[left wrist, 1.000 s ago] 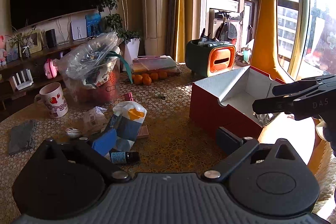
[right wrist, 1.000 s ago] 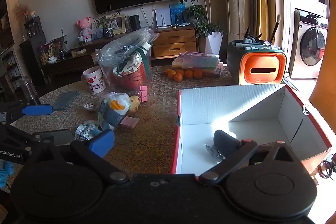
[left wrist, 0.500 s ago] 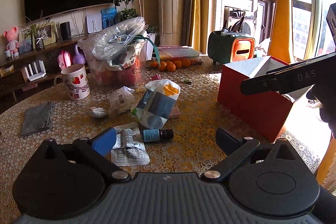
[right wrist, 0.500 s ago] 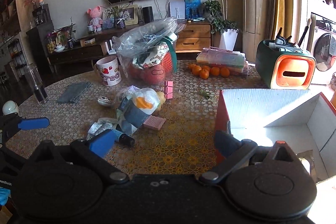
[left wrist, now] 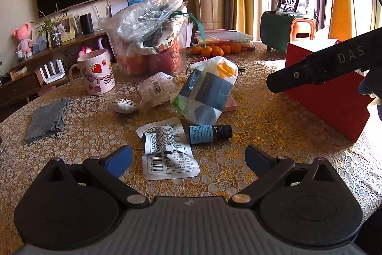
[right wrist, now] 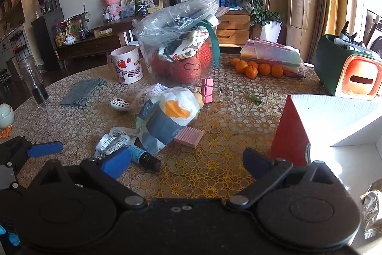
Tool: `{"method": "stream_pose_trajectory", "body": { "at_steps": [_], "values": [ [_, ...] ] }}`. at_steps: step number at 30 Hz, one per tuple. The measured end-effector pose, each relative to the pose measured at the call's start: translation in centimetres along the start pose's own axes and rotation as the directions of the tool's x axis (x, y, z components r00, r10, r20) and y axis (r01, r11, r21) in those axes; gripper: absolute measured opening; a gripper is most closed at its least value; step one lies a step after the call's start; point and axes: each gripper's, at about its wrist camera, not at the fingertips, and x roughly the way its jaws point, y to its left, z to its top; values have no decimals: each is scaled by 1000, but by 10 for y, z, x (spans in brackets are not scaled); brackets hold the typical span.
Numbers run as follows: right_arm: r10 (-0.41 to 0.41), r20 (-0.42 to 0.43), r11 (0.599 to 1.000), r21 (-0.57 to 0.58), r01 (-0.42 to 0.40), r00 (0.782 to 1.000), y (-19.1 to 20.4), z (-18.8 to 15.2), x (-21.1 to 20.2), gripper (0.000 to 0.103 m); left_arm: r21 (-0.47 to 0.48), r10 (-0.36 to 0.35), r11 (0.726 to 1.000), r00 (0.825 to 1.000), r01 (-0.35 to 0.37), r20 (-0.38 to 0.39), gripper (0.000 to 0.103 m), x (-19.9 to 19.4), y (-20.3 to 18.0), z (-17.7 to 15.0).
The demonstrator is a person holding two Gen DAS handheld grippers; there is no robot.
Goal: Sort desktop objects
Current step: 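Move both tools back toward the medicine sheet and blue bottle, then grasp the blue-labelled bottle with the right gripper while the left grasps the blister sheet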
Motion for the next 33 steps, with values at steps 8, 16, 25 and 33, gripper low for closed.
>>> {"method": "stream_pose_trajectory", "body": {
  "at_steps": [8, 16, 25, 33],
  "values": [
    [-30, -42, 999, 14, 30, 999, 29, -3, 38, 96, -9, 26, 1000, 999, -26, -24, 101, 36, 10, -4],
    [-54, -127, 998, 23, 57, 990, 59, 0, 78, 92, -14, 48, 999, 997, -48, -53, 101, 60, 16, -8],
    [-64, -204, 985, 145, 95, 977, 62, 7, 104, 83, -47, 52, 997, 996, -56, -73, 101, 69, 21, -12],
    [-116, -257, 973, 166, 162, 960, 71, 10, 120, 73, -54, 48, 997, 996, -52, -72, 101, 69, 21, -13]
  ]
}}
